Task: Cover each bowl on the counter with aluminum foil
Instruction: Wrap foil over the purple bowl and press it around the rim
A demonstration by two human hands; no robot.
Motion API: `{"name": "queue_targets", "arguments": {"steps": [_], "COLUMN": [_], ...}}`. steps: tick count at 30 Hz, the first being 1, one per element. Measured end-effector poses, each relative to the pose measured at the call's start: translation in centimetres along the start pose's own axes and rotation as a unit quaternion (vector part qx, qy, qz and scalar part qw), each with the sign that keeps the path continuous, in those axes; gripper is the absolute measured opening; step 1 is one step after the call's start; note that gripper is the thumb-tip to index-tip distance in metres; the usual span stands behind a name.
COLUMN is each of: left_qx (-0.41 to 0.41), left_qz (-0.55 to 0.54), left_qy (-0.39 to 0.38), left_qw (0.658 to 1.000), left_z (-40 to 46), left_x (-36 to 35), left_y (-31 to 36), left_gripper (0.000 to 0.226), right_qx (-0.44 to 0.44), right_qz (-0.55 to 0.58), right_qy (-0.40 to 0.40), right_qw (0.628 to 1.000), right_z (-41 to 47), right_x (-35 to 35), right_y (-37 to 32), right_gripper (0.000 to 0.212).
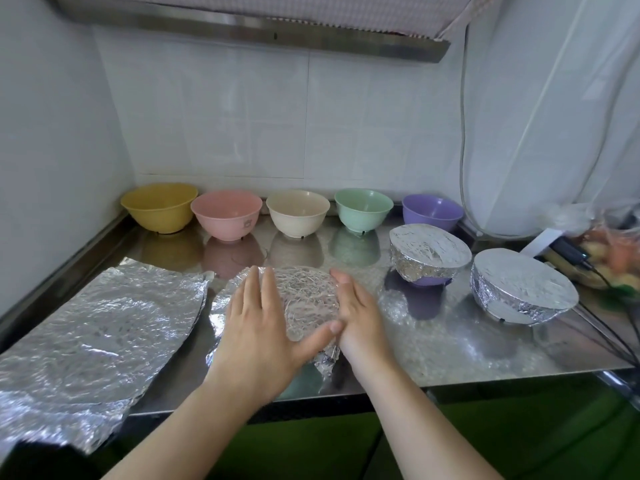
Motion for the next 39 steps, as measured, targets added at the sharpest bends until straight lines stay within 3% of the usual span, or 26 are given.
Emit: {"name": "queue_targets", "arguments": {"steps": [4, 10, 13, 16, 18, 21, 25, 29, 39], "left_qx": [-0.015, -0.040, -0.037, -0.036, -0.026, 0.031, 0.096, 0.081, 0.192], "left_qz": [-0.022, 0.000, -0.031, -0.035, -0.054, -0.130, -0.190, -0.177, -0.344], "left_qy": [-0.029, 0.020, 0.011, -0.010, -0.034, -0.058, -0.065, -0.022, 0.010], "left_qw": [0.999, 0.999, 0.999, 0.999, 0.998, 0.989, 0.975, 0.981, 0.919], "left_z": [0.1, -0.1, -0.2, -0.4, -0.7, 0.2, 3.9, 4.5, 3.6], "left_x": [0.2, -0.6, -0.5, -0.1, 0.4, 1.8, 2.5, 1.4, 0.3], "left_y": [-0.6, -1.2, -1.4, -1.7, -1.6, -1.6, -2.2, -2.6, -4.4], "left_gripper": [0.159, 0.155, 0.156, 0.155, 0.146, 0.110, 0.028, 0.031, 0.041], "right_qx": [-0.010, -0.027, -0.007, 0.054, 0.097, 0.124, 0.123, 0.123, 0.123], "right_qz": [0.001, 0.045, -0.015, -0.151, -0.249, -0.333, -0.331, -0.334, -0.316], "right_qy": [0.018, 0.041, 0.030, 0.009, -0.050, -0.117, -0.123, -0.124, -0.112], "right_qw": [1.000, 0.998, 0.999, 0.987, 0.962, 0.927, 0.928, 0.926, 0.934], "right_z": [0.2, -0.3, -0.3, 0.3, 0.6, 0.6, 0.8, 1.3, 1.8], "right_x": [-0.2, -0.2, 0.0, 0.4, 0.0, -0.8, -1.0, -1.0, -1.2], "right_y": [0.0, 0.7, 0.2, -1.2, -2.2, -2.4, -2.1, -1.5, -0.9], "right_gripper": [0.041, 0.036, 0.037, 0.046, 0.051, 0.053, 0.051, 0.052, 0.049]}}
Point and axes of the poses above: each hand's wrist, its own z-axis towards the middle knuckle, its own x-axis out of the back of the hand, y = z × x, the point moved 4 cm from there along z, towards the middle knuckle, and after that the axes turned 1 degree about z, right-handed, at the moved point
